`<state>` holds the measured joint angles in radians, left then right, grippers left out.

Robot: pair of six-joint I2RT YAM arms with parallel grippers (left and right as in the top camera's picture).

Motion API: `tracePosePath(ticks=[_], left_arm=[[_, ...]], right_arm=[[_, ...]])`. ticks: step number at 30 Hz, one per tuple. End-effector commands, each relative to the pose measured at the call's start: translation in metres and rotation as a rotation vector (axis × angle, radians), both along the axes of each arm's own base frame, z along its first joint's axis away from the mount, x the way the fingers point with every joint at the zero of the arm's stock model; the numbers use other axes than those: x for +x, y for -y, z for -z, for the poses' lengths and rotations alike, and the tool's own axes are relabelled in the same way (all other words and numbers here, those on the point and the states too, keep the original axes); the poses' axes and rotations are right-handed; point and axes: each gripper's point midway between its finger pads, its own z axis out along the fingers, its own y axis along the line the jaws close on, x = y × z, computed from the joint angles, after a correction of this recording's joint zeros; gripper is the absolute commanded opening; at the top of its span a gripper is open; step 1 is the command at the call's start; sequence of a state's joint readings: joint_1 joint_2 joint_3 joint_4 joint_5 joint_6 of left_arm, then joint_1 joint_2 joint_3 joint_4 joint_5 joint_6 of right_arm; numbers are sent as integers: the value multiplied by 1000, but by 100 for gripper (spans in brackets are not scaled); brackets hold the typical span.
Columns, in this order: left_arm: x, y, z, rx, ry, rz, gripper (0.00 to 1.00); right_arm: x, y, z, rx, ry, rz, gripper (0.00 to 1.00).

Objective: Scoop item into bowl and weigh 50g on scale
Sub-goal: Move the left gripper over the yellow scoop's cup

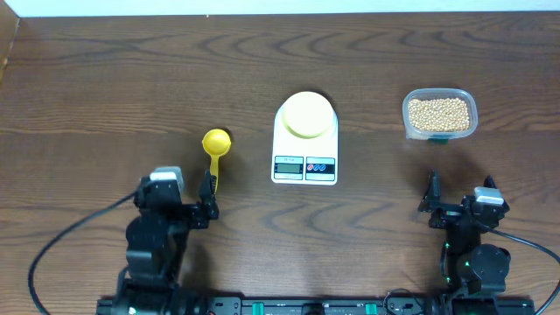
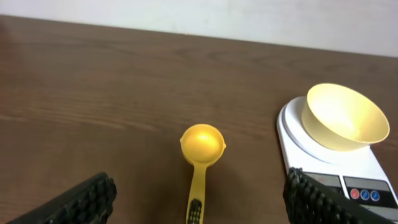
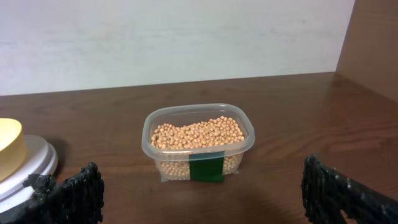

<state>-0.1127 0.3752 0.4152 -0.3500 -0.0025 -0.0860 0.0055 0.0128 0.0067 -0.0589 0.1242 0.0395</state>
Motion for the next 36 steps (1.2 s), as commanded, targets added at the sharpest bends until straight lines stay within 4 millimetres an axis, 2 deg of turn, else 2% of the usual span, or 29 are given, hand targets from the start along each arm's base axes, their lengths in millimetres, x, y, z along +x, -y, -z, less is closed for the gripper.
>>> tracePosePath(ticks=[1, 12, 19, 31, 36], left_arm=[[5, -1, -12, -4, -55, -13, 88], [38, 2, -15, 28, -315, -14, 88], [60, 3, -7, 44, -453, -21, 89], [88, -27, 2, 33, -667, -117, 88], [100, -30, 11, 36, -716, -122, 88]], right_arm=[[0, -3, 1, -11, -2, -13, 99], [0, -3, 1, -11, -2, -13, 99], [0, -3, 1, -11, -2, -13, 99], [0, -3, 1, -11, -2, -13, 99], [0, -3, 1, -11, -2, -13, 99]])
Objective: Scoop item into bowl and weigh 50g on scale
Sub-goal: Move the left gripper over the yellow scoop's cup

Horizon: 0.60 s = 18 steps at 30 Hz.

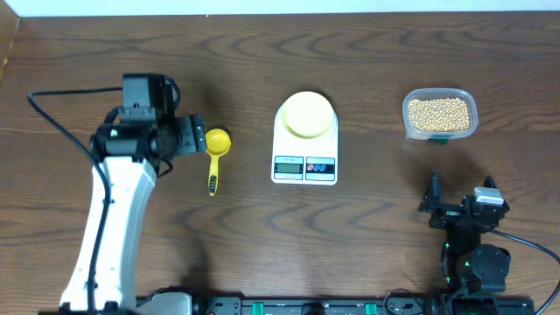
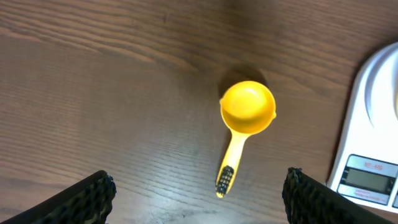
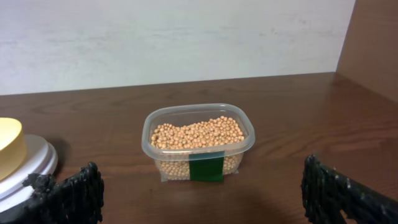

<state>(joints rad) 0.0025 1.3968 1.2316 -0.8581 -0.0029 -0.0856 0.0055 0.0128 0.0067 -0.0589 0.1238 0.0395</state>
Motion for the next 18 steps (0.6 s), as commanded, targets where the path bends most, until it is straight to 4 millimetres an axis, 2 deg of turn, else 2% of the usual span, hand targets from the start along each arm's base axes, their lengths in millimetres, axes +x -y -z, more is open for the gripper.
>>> tracePosePath(ticks=[1, 10, 18], left_arm=[[10, -2, 2, 0, -15, -8, 89], [17, 0, 45, -16, -140, 9, 88], [25, 0, 68, -9, -182, 23, 88]], right_arm=[[0, -3, 1, -11, -2, -12, 99], [0, -3, 0, -11, -1, -12, 99], [0, -3, 1, -11, -2, -12, 99]])
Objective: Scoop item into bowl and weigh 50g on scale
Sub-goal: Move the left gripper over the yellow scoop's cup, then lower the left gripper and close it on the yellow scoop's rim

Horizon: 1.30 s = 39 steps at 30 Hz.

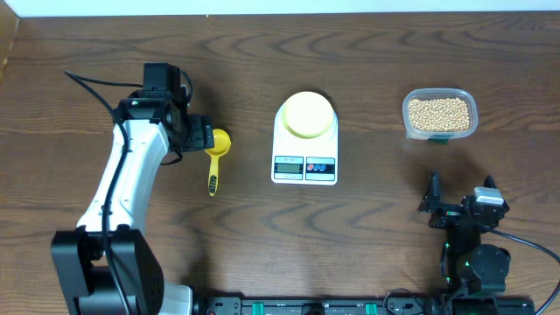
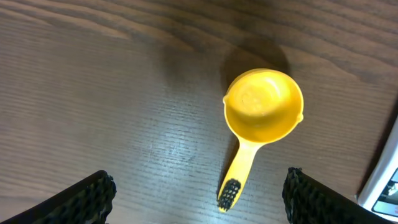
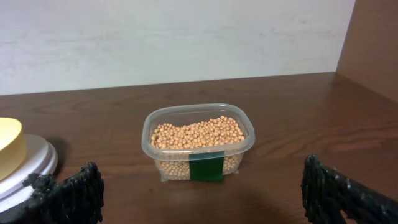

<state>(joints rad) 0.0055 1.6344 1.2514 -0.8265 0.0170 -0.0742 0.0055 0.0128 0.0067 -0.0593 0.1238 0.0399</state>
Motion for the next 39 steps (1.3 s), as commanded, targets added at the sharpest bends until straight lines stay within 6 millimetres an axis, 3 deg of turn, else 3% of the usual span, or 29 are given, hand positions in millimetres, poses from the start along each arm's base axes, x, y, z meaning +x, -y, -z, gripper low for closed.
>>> tracePosePath(ticks=[1, 23, 31, 39], left_arm=[[9, -2, 2, 6, 6, 9, 88], [31, -3, 51, 11, -39, 30, 88], [30, -3, 72, 18, -86, 65, 88], [33, -3, 74, 20, -77, 67, 88]], right_arm=[[0, -3, 0, -11, -1, -12, 99], [0, -3, 0, -11, -1, -12, 99], [0, -3, 0, -11, -1, -12, 99], [0, -3, 0, -11, -1, -12, 99]])
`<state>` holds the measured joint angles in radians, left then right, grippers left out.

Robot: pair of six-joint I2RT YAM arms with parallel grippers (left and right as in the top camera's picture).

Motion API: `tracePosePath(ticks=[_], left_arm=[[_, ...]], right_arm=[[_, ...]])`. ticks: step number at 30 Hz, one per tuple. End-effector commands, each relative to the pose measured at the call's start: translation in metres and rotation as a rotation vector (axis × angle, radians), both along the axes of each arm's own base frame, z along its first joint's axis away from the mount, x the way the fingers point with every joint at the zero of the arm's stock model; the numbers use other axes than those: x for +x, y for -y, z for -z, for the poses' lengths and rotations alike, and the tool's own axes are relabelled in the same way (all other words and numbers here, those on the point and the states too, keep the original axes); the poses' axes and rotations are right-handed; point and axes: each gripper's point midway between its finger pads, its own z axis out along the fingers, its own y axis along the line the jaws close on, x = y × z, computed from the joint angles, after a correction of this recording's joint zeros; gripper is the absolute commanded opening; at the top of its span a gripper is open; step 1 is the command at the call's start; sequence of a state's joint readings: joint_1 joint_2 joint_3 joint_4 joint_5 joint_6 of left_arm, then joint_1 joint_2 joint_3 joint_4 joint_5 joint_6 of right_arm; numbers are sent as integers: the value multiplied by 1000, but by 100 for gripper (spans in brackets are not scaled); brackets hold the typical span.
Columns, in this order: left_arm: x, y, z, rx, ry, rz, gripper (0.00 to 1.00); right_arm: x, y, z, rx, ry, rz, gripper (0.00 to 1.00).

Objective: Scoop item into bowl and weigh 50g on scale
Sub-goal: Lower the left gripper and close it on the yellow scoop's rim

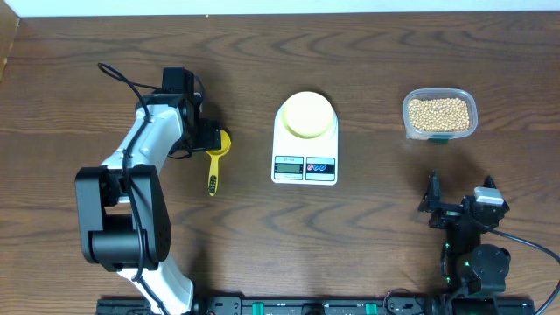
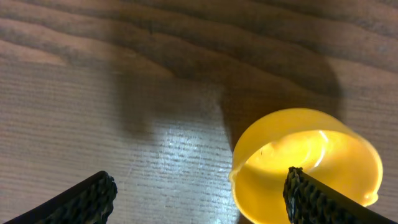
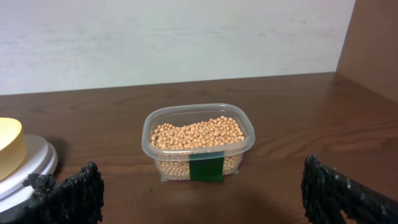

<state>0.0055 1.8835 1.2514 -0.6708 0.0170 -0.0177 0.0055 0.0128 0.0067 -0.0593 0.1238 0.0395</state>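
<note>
A yellow scoop lies on the table left of the white scale, its handle pointing to the front. The scoop's cup fills the lower right of the left wrist view. My left gripper is low over the cup, open; its right finger overlaps the cup, the left finger is over bare wood. A yellow bowl stands on the scale. The clear tub of beans is at the right. My right gripper is open, short of the tub.
The scale's display and buttons face the front edge. The tub has a green label on its near side. A wall runs behind the table. The left arm's cable loops over the far left of the table.
My left gripper has come lower and closer to the scoop's cup, which now looms large at the lower right of its view. It is still open. The right arm has not moved.
Both arms were parked at the front edge, grippers open. Then the left arm was stretched out left of the scoop, looking down on it. It then stood nearer the cup, and now it is low over the cup's left rim. The scoop has not shifted.
</note>
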Motion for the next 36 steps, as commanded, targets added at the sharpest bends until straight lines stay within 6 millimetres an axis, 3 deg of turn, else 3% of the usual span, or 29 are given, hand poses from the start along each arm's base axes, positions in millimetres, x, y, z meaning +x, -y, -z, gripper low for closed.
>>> tracePosePath(ticks=[1, 20, 36], left_arm=[[8, -3, -4, 6, 22, 12, 88], [-2, -2, 23, 5, -43, 15, 88], [-1, -2, 23, 5, -43, 15, 88]], right_arm=[[0, -3, 0, -11, -1, -12, 99], [0, -3, 0, -11, -1, -12, 99], [0, -3, 0, -11, -1, -12, 99]])
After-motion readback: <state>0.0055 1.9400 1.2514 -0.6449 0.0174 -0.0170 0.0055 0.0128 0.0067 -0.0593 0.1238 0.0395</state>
